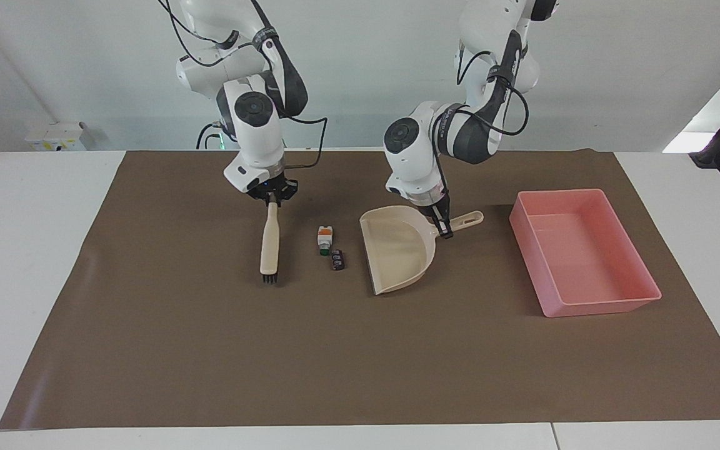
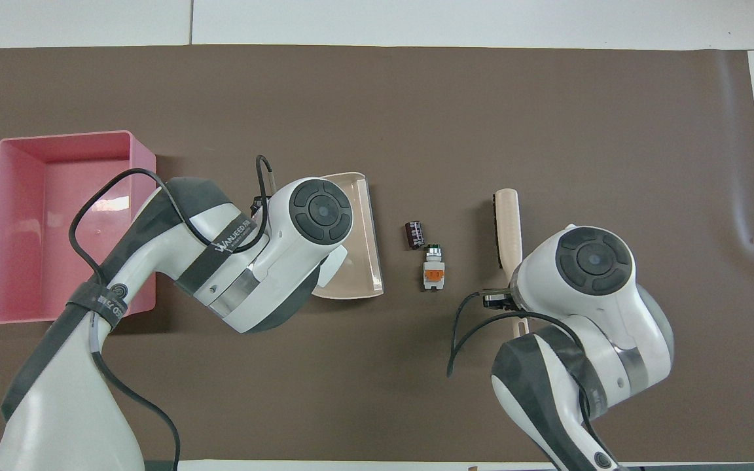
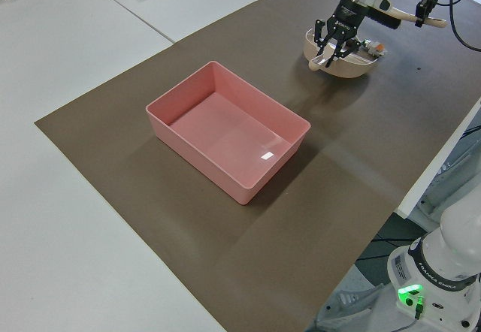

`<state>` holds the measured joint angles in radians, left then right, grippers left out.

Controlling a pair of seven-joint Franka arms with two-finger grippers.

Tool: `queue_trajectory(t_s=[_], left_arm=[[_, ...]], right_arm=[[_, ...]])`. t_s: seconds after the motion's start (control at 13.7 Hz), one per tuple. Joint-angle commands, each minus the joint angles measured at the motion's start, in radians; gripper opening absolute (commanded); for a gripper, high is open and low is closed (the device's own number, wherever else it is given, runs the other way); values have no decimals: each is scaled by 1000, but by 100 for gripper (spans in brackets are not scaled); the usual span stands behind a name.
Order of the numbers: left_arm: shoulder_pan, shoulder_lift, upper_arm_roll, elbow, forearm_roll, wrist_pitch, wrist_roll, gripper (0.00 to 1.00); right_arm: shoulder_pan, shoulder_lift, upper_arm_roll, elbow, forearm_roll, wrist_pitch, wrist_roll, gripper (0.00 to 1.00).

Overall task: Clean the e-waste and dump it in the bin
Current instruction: 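Hold the dustpan with the left gripper while the right gripper grasps the brush, then sweep the electronic parts into the dustpan with the brush in the right gripper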

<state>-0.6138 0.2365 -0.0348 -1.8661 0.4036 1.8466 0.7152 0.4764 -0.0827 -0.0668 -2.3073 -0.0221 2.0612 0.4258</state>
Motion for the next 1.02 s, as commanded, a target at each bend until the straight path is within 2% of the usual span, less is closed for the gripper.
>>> queue_trajectory(t_s=[0.0, 0.15, 0.29, 0.44, 0.73, 0.95], left_arm=[[-30, 16, 12, 4, 34, -15, 18, 0], [-32, 29, 12, 24, 34, -20, 18, 0], [-37, 79, 12, 67, 34, -43, 18, 0], [-56, 83, 12, 68, 34, -49, 18, 0], [-78, 98, 10, 70, 34, -67, 18, 0], [-90, 98, 10, 59, 31, -52, 13, 0]], right_arm=[[40, 9, -7, -1, -5, 26, 28, 0], [76, 44, -7, 0, -7, 48, 25, 0], [97, 72, -7, 3, -7, 69, 15, 0], [105, 95, -5, 8, -6, 91, 11, 0], [103, 106, 30, 12, 10, 132, -1, 0], [102, 193, 99, 67, 48, 138, -24, 0]])
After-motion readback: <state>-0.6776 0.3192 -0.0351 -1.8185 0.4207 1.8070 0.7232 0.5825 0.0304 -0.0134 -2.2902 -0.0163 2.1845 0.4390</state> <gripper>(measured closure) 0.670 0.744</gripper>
